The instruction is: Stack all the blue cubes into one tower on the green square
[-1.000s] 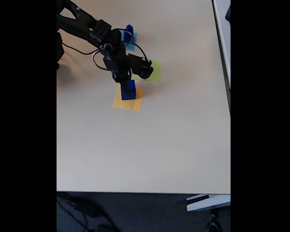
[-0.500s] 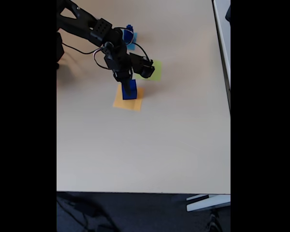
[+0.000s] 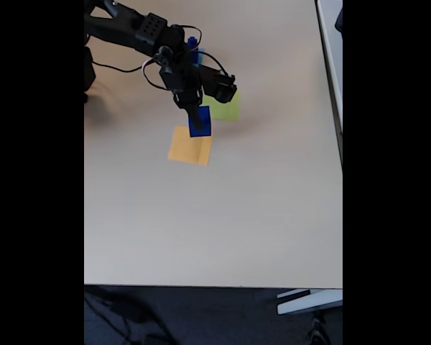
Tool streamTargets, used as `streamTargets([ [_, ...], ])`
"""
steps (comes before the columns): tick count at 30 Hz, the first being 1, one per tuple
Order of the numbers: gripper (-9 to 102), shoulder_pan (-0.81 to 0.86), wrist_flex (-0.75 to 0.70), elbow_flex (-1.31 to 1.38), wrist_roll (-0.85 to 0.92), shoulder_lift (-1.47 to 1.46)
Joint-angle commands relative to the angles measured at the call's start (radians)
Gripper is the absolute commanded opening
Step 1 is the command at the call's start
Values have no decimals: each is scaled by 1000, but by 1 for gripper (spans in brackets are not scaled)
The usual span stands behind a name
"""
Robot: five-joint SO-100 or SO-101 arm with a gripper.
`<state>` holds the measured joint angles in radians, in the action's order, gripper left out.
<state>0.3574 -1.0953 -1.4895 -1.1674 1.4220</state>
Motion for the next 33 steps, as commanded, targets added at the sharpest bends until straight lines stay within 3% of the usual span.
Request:
streamTargets([
  [1,13,-29,14,104,-43,31],
  [19,13,-167,40,147,-224,-69],
  [33,13,-219,43,244,-264,-170],
])
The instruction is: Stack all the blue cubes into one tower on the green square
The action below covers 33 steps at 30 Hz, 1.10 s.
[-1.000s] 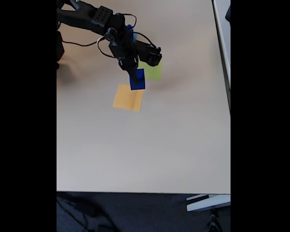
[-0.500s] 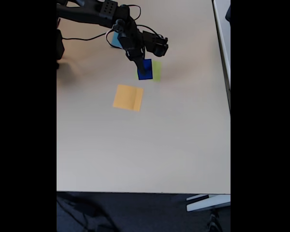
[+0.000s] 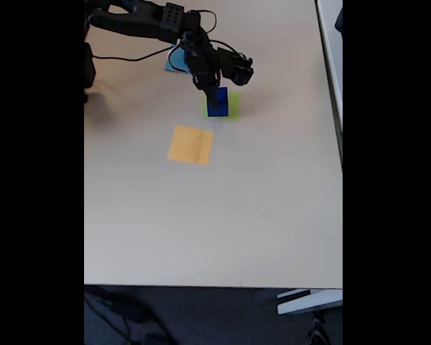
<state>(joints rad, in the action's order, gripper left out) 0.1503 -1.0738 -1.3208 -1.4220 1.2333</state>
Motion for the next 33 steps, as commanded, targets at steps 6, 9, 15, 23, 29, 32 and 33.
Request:
streamTargets([
  [6,13,-38,18,86,-48,5],
  [9,13,-52,18,92,-64,-2],
  [15,13,-74,18,109,-95,-28],
  [23,14,-89,20,137,-129,-63],
  [29,14,-94,15,141,-144,-71],
  [32,15,-95,17,141,-149,-75],
  [33,15,-95,20,141,-150,-77],
])
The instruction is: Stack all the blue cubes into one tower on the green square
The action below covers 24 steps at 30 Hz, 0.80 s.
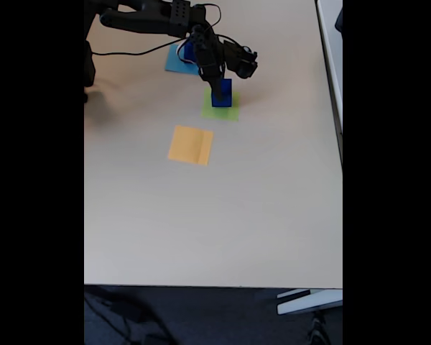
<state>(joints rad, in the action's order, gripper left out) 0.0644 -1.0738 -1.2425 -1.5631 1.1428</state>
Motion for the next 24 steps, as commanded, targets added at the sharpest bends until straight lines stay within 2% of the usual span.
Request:
streamTargets([
  [1,16,-9,21,63,-9,11],
  [18,18,-5,28,75,-18,-21],
  [24,29,-5,28,84,-9,-25],
])
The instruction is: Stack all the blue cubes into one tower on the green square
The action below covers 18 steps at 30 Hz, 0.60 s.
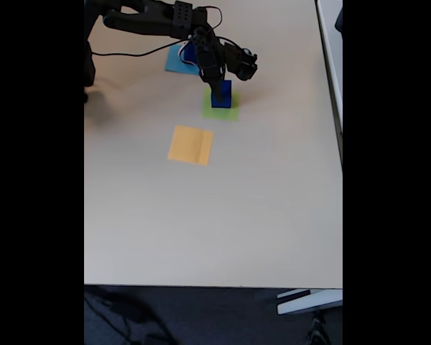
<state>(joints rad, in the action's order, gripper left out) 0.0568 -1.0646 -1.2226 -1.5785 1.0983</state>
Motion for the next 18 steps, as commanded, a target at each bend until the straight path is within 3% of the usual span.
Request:
streamTargets([
  [1,31,3,18,66,8,20],
  [9,40,-9,34,63,21,31],
  [18,42,-32,58,130,83,43],
])
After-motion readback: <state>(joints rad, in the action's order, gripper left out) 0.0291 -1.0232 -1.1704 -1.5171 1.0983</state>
